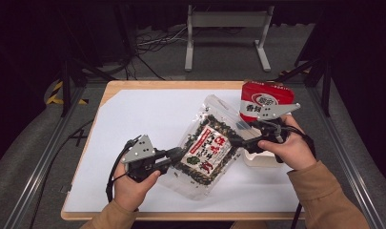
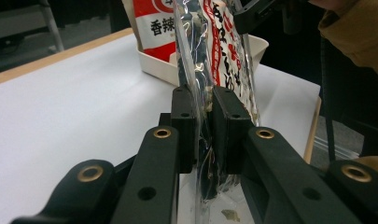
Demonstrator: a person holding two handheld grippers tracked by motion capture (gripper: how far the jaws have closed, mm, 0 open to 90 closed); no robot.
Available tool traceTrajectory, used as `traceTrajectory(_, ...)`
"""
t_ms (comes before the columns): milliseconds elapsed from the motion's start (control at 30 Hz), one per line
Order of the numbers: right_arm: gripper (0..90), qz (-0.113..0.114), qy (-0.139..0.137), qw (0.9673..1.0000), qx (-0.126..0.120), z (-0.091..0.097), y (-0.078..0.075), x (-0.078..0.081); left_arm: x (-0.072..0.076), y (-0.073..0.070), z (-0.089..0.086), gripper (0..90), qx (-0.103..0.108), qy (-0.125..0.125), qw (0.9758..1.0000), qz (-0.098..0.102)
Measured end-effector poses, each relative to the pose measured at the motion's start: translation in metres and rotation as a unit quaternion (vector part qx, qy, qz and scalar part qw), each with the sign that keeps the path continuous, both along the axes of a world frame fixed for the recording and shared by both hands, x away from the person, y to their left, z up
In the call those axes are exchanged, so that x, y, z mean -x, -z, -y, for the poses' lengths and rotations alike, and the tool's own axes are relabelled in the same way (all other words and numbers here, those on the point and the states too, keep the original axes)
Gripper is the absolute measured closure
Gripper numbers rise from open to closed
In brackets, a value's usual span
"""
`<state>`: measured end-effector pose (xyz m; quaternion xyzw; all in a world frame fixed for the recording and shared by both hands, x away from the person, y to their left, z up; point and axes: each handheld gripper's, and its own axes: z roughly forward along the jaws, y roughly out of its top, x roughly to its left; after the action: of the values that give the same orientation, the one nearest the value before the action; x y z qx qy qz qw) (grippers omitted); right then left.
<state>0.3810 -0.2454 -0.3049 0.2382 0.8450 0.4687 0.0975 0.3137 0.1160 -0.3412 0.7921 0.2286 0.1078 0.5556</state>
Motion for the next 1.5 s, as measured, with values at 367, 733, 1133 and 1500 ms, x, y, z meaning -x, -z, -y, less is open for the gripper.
traceTrajectory(367, 57.6, -0.035, -0.038, 0.9986, 0.011, 0.004, -0.004, -0.001, -0.001, 0.003, 0.001, 79.7, 0.001, 0.001, 1.0, -0.001)
traceTrajectory(733, 78.8, -0.078, -0.094, 0.9925, 0.01, 0.012, -0.021, -0.004, -0.008, 0.005, -0.004, 78.3, 0.018, 0.015, 0.9997, -0.004)
traceTrajectory(1133, 79.6, -0.069, -0.105, 0.9894, 0.073, 0.004, -0.06, 0.003, -0.011, 0.007, -0.006, 62.6, 0.039, 0.02, 0.999, -0.004)
traceTrajectory(1500, 79.5, -0.023, -0.07, 0.9899, 0.122, 0.01, -0.107, 0.011, -0.017, 0.004, -0.027, 39.9, 0.046, -0.02, 0.9987, 0.013)
